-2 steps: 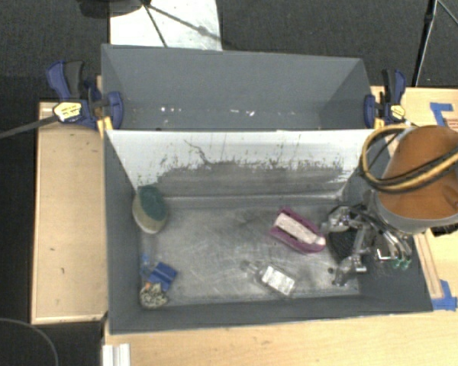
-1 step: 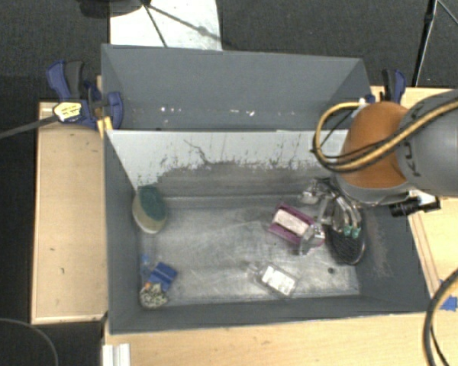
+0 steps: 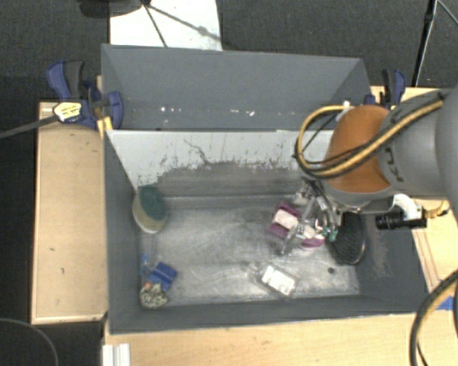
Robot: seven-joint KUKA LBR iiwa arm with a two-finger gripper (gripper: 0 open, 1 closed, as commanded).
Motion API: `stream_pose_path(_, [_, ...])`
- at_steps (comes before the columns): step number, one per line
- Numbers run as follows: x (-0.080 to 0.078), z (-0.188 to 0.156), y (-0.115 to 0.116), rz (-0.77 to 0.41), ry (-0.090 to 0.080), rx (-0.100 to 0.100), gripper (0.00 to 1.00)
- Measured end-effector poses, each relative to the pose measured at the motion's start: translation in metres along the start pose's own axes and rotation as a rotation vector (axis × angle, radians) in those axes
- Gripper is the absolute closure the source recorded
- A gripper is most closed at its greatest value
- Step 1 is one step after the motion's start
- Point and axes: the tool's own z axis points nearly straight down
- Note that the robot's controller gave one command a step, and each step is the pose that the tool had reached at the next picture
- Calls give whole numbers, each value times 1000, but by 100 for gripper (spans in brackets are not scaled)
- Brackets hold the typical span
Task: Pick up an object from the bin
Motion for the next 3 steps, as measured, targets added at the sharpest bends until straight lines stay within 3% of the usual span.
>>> stream_pose_path(3, [-4,-2,0,-18,1,1,0])
